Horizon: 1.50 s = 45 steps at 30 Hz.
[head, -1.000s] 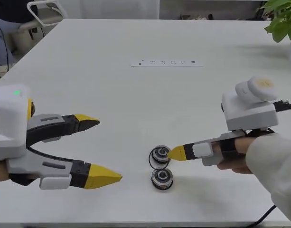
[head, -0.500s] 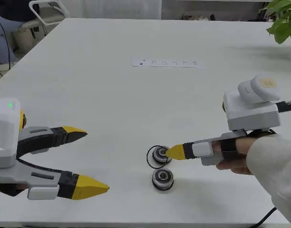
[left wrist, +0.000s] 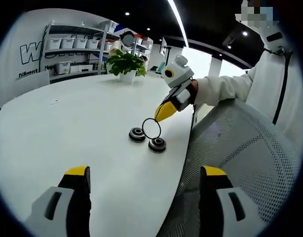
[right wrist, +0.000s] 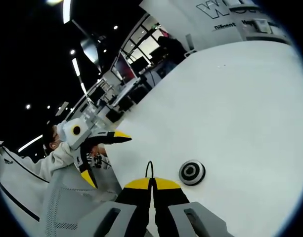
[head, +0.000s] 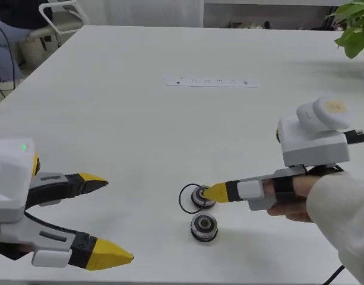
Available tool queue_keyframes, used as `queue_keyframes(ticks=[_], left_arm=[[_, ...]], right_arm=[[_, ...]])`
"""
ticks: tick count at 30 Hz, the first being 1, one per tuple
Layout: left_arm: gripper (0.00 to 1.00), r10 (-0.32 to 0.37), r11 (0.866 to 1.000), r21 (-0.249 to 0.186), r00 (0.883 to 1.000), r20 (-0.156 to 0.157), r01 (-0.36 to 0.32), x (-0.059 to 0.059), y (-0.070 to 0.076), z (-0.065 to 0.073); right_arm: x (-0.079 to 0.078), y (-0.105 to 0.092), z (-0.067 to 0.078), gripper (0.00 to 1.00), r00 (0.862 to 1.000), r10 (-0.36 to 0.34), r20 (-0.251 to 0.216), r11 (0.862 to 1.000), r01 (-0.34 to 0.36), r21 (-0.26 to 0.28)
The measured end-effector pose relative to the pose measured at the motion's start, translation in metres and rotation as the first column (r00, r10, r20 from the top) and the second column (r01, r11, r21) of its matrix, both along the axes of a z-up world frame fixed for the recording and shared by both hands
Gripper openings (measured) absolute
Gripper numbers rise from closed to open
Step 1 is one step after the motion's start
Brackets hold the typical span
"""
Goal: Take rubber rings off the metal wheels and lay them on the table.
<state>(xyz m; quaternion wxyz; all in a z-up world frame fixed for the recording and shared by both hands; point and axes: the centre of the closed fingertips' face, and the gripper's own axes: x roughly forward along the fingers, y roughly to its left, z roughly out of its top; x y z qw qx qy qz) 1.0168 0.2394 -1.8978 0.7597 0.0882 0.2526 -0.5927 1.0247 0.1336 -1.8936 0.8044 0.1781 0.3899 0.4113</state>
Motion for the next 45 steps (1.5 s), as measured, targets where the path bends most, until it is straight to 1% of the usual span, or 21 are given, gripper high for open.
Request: queue_keyframes(ticks=[7, 13, 16, 19, 20, 23, 26, 27, 30, 31, 32, 33, 37, 39, 40, 41, 42, 45], left_arm=[[0.9, -0.021, 0.999, 0.025, 1.0, -0.02, 0.021, -0.005, 0.0, -0.007], [0.9, -0.032, 0.999, 0.04, 0.999, -0.034, 0.034, -0.009, 0.0, -0.011], [0.89, -0.038, 0.998, 0.045, 0.999, -0.037, 0.039, -0.01, 0.0, -0.013], [0.89, -0.045, 0.997, 0.059, 0.998, -0.036, 0.047, -0.011, 0.001, -0.016], [0.89, -0.049, 0.996, 0.068, 0.998, -0.038, 0.052, -0.012, 0.001, -0.017], [0.88, -0.054, 0.996, 0.069, 0.998, -0.041, 0.056, -0.013, 0.001, -0.018], [0.88, -0.051, 0.997, 0.063, 0.998, -0.037, 0.053, -0.012, 0.0, -0.016], [0.88, -0.05, 0.997, 0.06, 0.998, -0.038, 0.052, -0.012, 0.0, -0.016], [0.87, -0.05, 0.997, 0.061, 0.998, -0.038, 0.052, -0.012, 0.0, -0.016], [0.87, -0.048, 0.997, 0.062, 0.998, -0.038, 0.051, -0.012, 0.0, -0.016], [0.87, -0.048, 0.997, 0.061, 0.998, -0.038, 0.05, -0.012, 0.0, -0.016], [0.87, -0.047, 0.997, 0.061, 0.998, -0.04, 0.05, -0.012, 0.0, -0.017], [0.87, -0.04, 0.997, 0.066, 0.998, -0.039, 0.043, -0.01, 0.001, -0.017], [0.87, -0.039, 0.997, 0.065, 0.999, -0.036, 0.041, -0.01, 0.001, -0.017], [0.87, -0.038, 0.997, 0.064, 0.999, -0.036, 0.041, -0.01, 0.001, -0.017], [0.87, -0.038, 0.997, 0.064, 0.999, -0.036, 0.04, -0.009, 0.001, -0.017], [0.86, -0.037, 0.997, 0.065, 0.999, -0.036, 0.039, -0.009, 0.001, -0.017], [0.86, -0.034, 0.997, 0.072, 0.999, -0.038, 0.037, -0.009, 0.002, -0.019]], right_arm=[[-0.006, 0.012, -0.002, 0.0, 0.999, 0.043, 0.004, 0.999, -0.043, -0.011], [-0.012, 0.024, -0.005, 0.0, 0.996, 0.092, 0.013, 0.995, -0.091, -0.032], [-0.014, 0.029, -0.007, 0.0, 0.993, 0.118, 0.024, 0.992, -0.117, -0.05], [-0.018, 0.035, -0.01, 0.0, 0.989, 0.14, 0.036, 0.988, -0.138, -0.067], [-0.018, 0.037, -0.013, 0.0, 0.988, 0.151, 0.042, 0.986, -0.147, -0.078], [-0.02, 0.039, -0.018, 0.0, 0.984, 0.172, 0.053, 0.98, -0.165, -0.112], [-0.02, 0.04, -0.021, 0.0, 0.983, 0.173, 0.059, 0.978, -0.165, -0.129], [-0.019, 0.04, -0.024, 0.0, 0.982, 0.174, 0.066, 0.976, -0.164, -0.144], [-0.018, 0.04, -0.028, 0.0, 0.983, 0.172, 0.066, 0.974, -0.159, -0.163], [-0.018, 0.039, -0.031, 0.0, 0.984, 0.165, 0.064, 0.972, -0.151, -0.178], [-0.016, 0.037, -0.035, 0.0, 0.984, 0.158, 0.077, 0.966, -0.139, -0.217], [-0.015, 0.037, -0.037, 0.0, 0.983, 0.165, 0.083, 0.962, -0.142, -0.232], [-0.016, 0.04, -0.043, 0.0, 0.98, 0.18, 0.09, 0.954, -0.151, -0.259], [-0.014, 0.038, -0.047, 0.0, 0.969, 0.209, 0.129, 0.938, -0.162, -0.305], [-0.013, 0.037, -0.048, 0.0, 0.968, 0.212, 0.136, 0.933, -0.159, -0.322], [-0.011, 0.035, -0.05, 0.0, 0.964, 0.215, 0.154, 0.927, -0.152, -0.342], [-0.01, 0.035, -0.05, 0.0, 0.965, 0.21, 0.16, 0.927, -0.144, -0.346], [-0.009, 0.037, -0.048, 0.0, 0.96, 0.222, 0.168, 0.927, -0.154, -0.342]])
